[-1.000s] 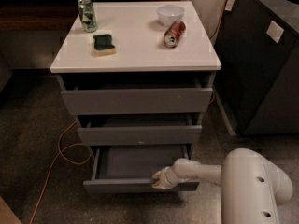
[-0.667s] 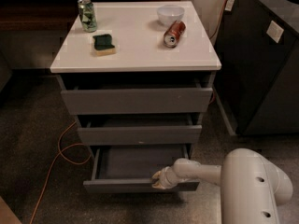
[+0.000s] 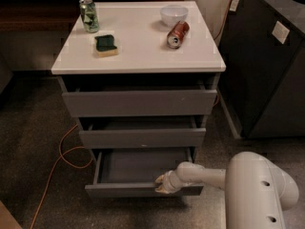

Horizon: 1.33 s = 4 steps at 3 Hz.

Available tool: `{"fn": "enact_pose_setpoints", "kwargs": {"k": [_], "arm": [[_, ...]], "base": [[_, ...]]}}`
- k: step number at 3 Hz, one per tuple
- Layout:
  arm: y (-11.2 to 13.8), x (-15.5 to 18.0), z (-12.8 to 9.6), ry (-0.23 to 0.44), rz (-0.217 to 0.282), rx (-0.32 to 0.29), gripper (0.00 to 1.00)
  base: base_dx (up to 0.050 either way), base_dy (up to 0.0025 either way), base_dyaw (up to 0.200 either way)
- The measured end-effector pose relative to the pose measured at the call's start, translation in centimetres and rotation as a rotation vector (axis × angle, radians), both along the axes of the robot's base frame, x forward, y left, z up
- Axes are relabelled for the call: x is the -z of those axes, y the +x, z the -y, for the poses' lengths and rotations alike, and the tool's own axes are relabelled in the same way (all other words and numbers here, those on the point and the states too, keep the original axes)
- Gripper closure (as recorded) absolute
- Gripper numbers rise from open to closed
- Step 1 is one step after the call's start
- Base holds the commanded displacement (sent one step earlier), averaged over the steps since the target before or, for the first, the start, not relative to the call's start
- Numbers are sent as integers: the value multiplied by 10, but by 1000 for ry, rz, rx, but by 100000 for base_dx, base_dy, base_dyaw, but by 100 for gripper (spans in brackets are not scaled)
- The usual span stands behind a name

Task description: Place coke can into bottom drawer

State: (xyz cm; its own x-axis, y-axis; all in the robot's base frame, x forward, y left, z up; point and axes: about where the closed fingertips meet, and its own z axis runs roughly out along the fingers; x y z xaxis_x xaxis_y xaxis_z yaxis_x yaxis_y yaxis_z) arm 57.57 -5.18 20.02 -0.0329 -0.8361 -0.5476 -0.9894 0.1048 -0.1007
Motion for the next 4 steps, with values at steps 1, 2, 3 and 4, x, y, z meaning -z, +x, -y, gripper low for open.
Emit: {"fn": "enact_pose_setpoints", "kwargs": {"k": [1, 2, 3, 4], "arm": [[0, 0, 0, 0, 0, 0, 100], [0, 0, 0, 0, 0, 0, 100], [0, 0, 0, 0, 0, 0, 100], [0, 0, 0, 0, -1, 0, 100]], "base": [[0, 0, 0], [0, 0, 0], [0, 0, 0], [0, 0, 0]]}}
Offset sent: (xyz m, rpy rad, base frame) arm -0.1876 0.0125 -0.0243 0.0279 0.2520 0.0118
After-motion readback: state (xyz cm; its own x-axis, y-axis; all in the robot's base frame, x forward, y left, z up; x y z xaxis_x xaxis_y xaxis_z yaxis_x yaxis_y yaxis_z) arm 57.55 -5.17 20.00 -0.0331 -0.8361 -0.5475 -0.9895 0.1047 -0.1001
